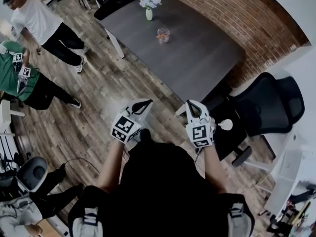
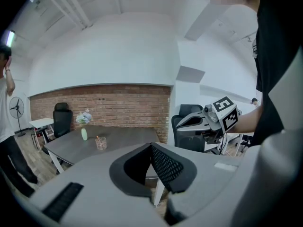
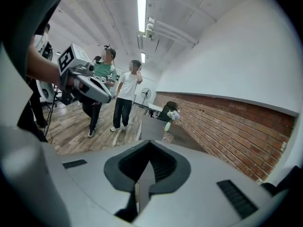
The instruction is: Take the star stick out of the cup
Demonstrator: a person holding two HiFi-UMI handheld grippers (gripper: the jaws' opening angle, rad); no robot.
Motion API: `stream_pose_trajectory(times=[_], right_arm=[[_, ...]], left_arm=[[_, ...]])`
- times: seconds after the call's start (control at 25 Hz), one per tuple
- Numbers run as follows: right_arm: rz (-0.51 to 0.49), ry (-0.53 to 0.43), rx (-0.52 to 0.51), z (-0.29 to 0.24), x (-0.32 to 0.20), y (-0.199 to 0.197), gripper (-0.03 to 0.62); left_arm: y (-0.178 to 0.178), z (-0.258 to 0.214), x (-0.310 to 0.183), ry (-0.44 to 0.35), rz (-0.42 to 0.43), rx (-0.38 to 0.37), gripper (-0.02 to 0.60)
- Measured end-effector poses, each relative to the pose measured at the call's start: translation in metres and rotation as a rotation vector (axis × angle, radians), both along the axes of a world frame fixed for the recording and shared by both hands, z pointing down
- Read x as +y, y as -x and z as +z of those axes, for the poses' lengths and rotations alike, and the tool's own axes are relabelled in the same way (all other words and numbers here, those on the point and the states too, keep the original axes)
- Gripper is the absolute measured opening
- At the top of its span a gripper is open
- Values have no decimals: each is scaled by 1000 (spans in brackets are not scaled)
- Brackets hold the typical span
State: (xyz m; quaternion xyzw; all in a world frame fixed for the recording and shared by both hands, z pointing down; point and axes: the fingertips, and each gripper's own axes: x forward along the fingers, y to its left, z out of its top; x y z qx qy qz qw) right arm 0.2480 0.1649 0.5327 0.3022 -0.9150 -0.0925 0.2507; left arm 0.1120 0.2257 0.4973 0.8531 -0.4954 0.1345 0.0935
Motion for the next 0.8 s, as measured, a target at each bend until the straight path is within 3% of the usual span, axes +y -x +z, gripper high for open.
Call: stream_pose_trajectory(times=[0.8], right_arm=[[152, 6, 25, 18, -40, 81, 0]], left_arm=[[104, 19, -58, 18, 106, 33, 2]])
